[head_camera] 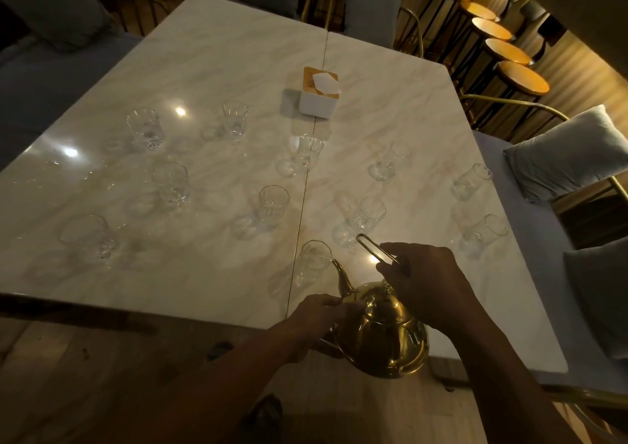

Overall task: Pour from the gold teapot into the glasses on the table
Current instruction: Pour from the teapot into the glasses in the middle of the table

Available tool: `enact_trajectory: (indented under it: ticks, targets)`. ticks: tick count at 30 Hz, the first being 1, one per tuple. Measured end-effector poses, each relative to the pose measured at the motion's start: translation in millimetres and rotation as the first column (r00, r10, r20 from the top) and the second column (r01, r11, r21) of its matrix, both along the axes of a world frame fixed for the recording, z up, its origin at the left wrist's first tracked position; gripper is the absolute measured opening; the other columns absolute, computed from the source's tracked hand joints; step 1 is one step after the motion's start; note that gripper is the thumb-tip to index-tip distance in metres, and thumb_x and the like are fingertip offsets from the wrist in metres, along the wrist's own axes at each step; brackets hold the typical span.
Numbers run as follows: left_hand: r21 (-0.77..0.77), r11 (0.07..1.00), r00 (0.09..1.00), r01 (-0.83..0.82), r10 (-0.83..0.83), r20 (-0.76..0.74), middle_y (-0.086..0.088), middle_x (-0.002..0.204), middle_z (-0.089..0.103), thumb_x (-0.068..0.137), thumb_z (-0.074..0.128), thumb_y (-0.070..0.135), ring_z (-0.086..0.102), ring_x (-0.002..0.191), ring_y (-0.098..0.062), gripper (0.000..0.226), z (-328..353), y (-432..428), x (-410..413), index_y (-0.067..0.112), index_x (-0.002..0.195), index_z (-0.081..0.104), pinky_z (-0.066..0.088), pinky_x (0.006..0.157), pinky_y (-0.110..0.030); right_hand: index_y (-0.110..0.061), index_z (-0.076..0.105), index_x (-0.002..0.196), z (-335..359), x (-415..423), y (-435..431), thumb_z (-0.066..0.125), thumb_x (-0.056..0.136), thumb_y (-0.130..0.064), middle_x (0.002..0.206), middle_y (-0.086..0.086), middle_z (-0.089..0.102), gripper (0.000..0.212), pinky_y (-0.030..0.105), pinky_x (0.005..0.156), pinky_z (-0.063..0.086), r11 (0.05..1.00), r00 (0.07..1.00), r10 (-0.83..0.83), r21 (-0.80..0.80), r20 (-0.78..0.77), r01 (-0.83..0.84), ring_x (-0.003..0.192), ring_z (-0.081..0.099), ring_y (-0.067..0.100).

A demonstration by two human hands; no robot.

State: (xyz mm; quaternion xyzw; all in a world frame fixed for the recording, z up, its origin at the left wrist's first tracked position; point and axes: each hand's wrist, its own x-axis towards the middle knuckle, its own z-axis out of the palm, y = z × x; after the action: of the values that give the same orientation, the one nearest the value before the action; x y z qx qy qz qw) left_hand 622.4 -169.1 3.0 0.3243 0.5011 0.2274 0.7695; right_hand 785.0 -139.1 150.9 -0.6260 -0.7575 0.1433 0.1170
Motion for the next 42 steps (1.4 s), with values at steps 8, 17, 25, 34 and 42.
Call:
enact_trajectory:
  ticks: [8,17,25,34,42]
  targets:
    - [0.023,1.0,0.999,-0.02,0.021,-0.037,-0.008,0.111,0.071,0.07,0.081,0.056,0.073,0.093,-0.026,0.07,-4.3,2.6,-0.9,0.023,0.128,0.059,0.06,0.064,-0.032,-0.022,0.063,0.125,-1.6,4.0,-8.8,0.07,0.087,-0.032,0.087,-0.006,0.075,0.041,0.008,0.067,0.038,0.998,0.999,-0.025,-0.05,-0.035,0.023,0.076,0.066,0.003]
    - [0.087,0.994,0.995,-0.059,0.066,-0.073,-0.003,0.12,0.065,0.065,0.088,0.048,0.066,0.105,-0.022,0.075,-6.7,8.0,-2.6,0.031,0.129,0.053,0.063,0.076,-0.04,-0.016,0.066,0.121,-8.3,16.6,-25.6,0.072,0.084,-0.03,0.082,-0.01,0.073,0.04,0.005,0.064,0.035,0.992,0.993,-0.106,-0.079,-0.055,0.101,0.07,0.062,-0.002]
    - [0.187,0.98,0.994,-0.073,0.087,-0.068,0.003,0.119,0.06,0.068,0.088,0.043,0.061,0.107,-0.02,0.069,2.5,13.2,-1.9,0.032,0.127,0.054,0.064,0.074,-0.039,-0.017,0.067,0.118,0.4,19.4,-30.2,0.076,0.081,-0.02,0.069,-0.022,0.059,0.038,0.002,0.064,0.033,0.99,0.988,-0.14,-0.044,-0.067,0.137,0.066,0.058,-0.007]
    - [0.253,0.957,0.987,-0.144,0.158,-0.034,0.002,0.128,0.059,0.067,0.088,0.047,0.061,0.113,-0.023,0.078,25.7,35.4,-11.8,0.029,0.135,0.054,0.063,0.077,-0.045,-0.019,0.069,0.111,29.3,7.4,-7.1,0.072,0.085,-0.019,0.075,-0.01,0.066,0.026,0.023,0.067,0.05,0.993,0.994,-0.083,0.083,-0.066,0.088,0.069,0.061,0.004]
    - [0.239,0.945,0.973,-0.225,0.229,0.011,0.0,0.129,0.059,0.066,0.089,0.043,0.061,0.115,-0.025,0.078,39.6,67.1,-39.5,0.029,0.134,0.055,0.062,0.079,-0.048,-0.017,0.065,0.12,42.6,-20.1,31.0,0.071,0.085,-0.024,0.079,-0.007,0.066,0.036,0.023,0.07,0.049,0.989,1.0,0.005,0.147,-0.025,-0.001,0.074,0.063,0.01]
